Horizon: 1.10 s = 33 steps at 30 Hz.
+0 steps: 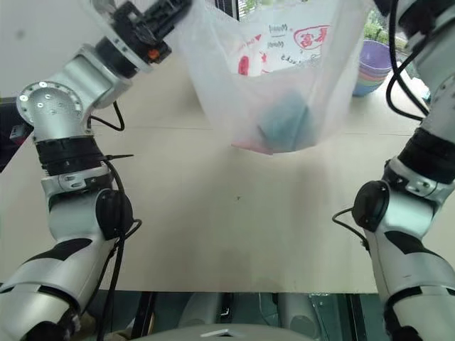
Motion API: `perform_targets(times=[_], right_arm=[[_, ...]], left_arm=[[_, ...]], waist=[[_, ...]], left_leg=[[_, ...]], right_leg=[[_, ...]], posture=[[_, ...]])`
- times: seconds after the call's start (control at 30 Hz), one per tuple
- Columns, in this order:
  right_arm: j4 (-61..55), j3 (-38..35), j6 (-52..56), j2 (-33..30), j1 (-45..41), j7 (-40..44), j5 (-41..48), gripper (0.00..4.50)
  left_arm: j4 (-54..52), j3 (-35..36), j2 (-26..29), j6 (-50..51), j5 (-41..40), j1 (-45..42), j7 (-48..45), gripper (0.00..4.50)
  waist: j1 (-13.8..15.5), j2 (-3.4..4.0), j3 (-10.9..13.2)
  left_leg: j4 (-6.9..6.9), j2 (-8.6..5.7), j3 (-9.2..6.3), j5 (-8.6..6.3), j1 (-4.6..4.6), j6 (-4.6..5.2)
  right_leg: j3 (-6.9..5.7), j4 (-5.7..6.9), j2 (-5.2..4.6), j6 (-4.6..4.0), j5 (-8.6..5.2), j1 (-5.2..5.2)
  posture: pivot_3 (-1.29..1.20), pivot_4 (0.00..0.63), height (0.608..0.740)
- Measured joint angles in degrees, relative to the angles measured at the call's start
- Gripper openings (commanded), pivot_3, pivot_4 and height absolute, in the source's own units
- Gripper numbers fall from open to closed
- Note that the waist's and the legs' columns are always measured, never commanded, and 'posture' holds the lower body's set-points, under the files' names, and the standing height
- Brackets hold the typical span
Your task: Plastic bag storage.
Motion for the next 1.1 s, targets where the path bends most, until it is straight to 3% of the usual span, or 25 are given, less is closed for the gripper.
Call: perform_targets(times=[0.27, 0.4, 0.5, 0.57, 0.6, 0.63, 0.7, 0.77, 0.93, 1.03, 1.1], right_arm=[[1.3, 0.9, 0.0, -5.4, -1.7, 1.4, 1.7, 0.00], [-6.8, -0.9, 5.3, -6.9, 3.2, -0.8, 7.1, 0.00], [-15.0, -3.9, 10.7, -6.9, 12.3, -3.7, 14.3, 0.00], [-25.8, -4.5, 14.0, -7.0, 26.2, -5.0, 19.6, 0.00], [-32.5, -4.4, 15.9, -6.6, 38.1, -5.0, 22.2, 0.00], [-32.8, -4.4, 16.1, -6.5, 38.9, -5.0, 22.3, 0.00], [-39.6, -2.3, 16.9, -6.7, 53.7, -3.7, 22.9, 0.00], [-44.6, 2.3, 14.4, -10.8, 65.4, -0.2, 18.4, 0.00], [-45.3, 12.0, 2.7, -15.4, 78.2, 5.4, 2.1, 0.00], [-44.6, 12.8, -5.0, -15.0, 78.8, 9.6, -1.9, 0.80], [-44.6, 12.8, -9.2, -15.0, 79.6, 12.3, -3.5, 1.74]], left_arm=[[-1.6, -0.4, -1.4, -2.0, 1.7, -2.1, 0.0, 0.07], [-7.3, -0.3, -0.6, 1.9, -0.7, 1.7, 0.5, 0.07], [-12.4, -0.8, -0.5, 5.3, -2.8, 7.9, 1.5, 0.07], [-20.6, -3.1, 1.1, 5.8, -2.2, 17.3, 1.2, 0.07], [-25.2, -5.0, 2.6, 5.7, -0.7, 25.8, 0.3, 0.07], [-25.4, -5.1, 2.7, 5.8, -0.5, 26.4, 0.3, 0.07], [-30.3, -10.6, 6.5, 3.0, 5.6, 38.9, -2.7, 0.07], [-31.6, -16.6, 8.7, -4.3, 14.7, 47.0, -5.6, 0.07], [-27.8, -19.0, 7.7, -24.3, 28.9, 53.9, -9.2, 0.07], [-27.3, -18.1, 7.1, -28.2, 28.1, 54.6, -14.1, 0.79], [-27.4, -16.9, 6.9, -29.1, 27.8, 54.6, -14.8, 1.67]], waist=[[-0.3, 0.17, 0.1], [-0.2, 0.20, 0.1], [-0.2, 0.24, 0.1], [-0.2, 0.23, 0.0], [-0.1, 0.28, -0.1], [-0.2, 0.28, -0.1], [-0.2, 0.36, 0.0], [-0.3, 0.39, 0.0], [-0.3, 0.24, 0.0], [-0.4, 0.24, 0.0], [-0.4, 0.21, 0.0]], left_leg=[[0.01, 0.02, -0.03, 0.00, -0.50, 0.00], [0.07, 0.05, -0.09, 0.00, -0.50, 0.00], [0.12, 0.07, -0.13, 0.01, -0.57, 0.01], [0.12, 0.08, -0.18, 0.00, -0.43, 0.01], [-0.02, 0.11, -0.16, 0.00, -0.19, 0.00], [-0.02, 0.11, -0.15, 0.00, -0.18, 0.00], [0.05, 0.02, -0.01, 0.00, -0.23, 0.00], [0.06, -0.05, 0.10, 0.00, -0.07, 0.01], [0.38, 0.04, 0.16, 0.08, 0.45, 0.09], [0.41, 0.10, 0.19, 0.08, 0.64, 0.10], [0.41, 0.09, 0.18, 0.08, 0.74, 0.11]], right_leg=[[-0.02, 0.03, -0.01, 0.00, 0.00, -0.52], [-0.08, 0.07, -0.02, 0.00, 0.00, -0.49], [-0.11, 0.10, -0.09, 0.02, 0.02, -0.49], [-0.15, 0.08, -0.09, 0.01, 0.00, -0.34], [-0.10, 0.05, -0.11, 0.05, -0.06, -0.14], [-0.10, 0.06, -0.12, 0.06, -0.06, -0.14], [0.08, 0.13, -0.08, 0.08, -0.07, -0.29], [0.20, 0.08, -0.05, 0.09, -0.08, -0.21], [0.22, 0.07, -0.01, 0.08, -0.34, 0.36], [0.25, 0.08, 0.00, 0.08, -0.33, 0.51], [0.24, 0.11, 0.04, 0.09, -0.33, 0.61]], posture=[[0.00, 0.150, 0.740], [0.00, 0.150, 0.740], [0.00, 0.150, 0.740], [0.00, 0.150, 0.740], [0.00, 0.150, 0.740], [0.00, 0.150, 0.740], [0.00, 0.150, 0.740], [0.00, 0.150, 0.740], [0.00, 0.150, 0.740], [0.00, 0.150, 0.740], [0.00, 0.150, 0.740]])
